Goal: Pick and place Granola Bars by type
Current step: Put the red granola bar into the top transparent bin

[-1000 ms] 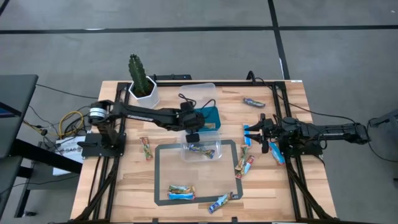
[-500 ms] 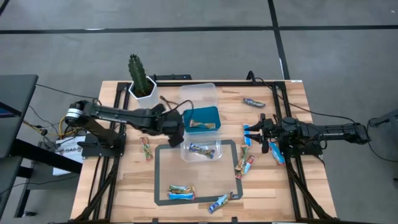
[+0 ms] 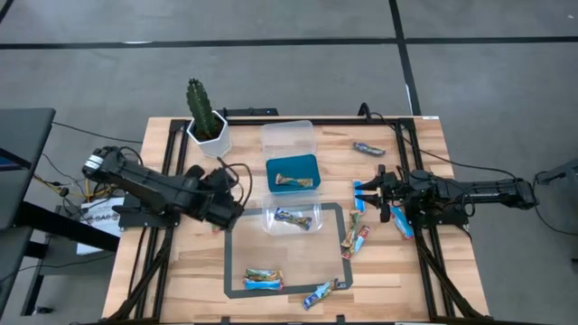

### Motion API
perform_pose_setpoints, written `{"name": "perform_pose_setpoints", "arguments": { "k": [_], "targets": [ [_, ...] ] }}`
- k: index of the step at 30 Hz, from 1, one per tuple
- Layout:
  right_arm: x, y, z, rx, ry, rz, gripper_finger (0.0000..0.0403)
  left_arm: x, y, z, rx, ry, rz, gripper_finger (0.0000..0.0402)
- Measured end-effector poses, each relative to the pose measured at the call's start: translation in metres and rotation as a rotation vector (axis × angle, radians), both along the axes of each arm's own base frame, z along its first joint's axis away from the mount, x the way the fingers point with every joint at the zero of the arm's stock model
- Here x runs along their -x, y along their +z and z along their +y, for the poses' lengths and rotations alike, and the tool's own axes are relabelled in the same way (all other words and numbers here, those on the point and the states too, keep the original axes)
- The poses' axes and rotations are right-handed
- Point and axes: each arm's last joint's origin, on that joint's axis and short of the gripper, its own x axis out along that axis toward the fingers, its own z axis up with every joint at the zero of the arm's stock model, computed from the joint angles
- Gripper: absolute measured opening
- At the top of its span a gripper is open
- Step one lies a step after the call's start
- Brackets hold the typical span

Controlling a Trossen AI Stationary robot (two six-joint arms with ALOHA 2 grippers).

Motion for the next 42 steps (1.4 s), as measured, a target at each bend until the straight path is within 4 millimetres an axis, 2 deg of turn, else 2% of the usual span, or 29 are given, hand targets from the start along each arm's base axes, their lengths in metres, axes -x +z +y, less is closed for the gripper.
{"name": "perform_pose_setpoints", "arguments": {
  "k": [8, 17, 24, 28, 37, 42],
  "targets": [
    [0.0, 0.0, 0.0, 0.0, 0.0, 0.0, 0.0134, 0.02, -0.001, -0.026, 0.015, 0.083, -0.049, 0.0151],
    [0.0, 0.0, 0.0, 0.0, 0.0, 0.0, 0.0133, 0.046, -0.024, -0.047, 0.101, 0.228, -0.077, 0.0151],
    [0.0, 0.0, 0.0, 0.0, 0.0, 0.001, 0.0133, 0.064, -0.057, -0.042, 0.111, 0.442, -0.028, 0.0151],
    [0.0, 0.0, 0.0, 0.0, 0.0, 0.0, 0.0133, 0.068, -0.078, -0.035, 0.168, 0.535, -0.038, 0.0151],
    [0.0, 0.0, 0.0, 0.0, 0.0, 0.0, 0.0133, 0.074, -0.122, -0.018, 0.257, 0.563, -0.103, 0.0151],
    [0.0, 0.0, 0.0, 0.0, 0.0, 0.0, 0.0134, 0.073, -0.138, -0.011, 0.271, 0.589, -0.133, 0.0151]
  ]
}}
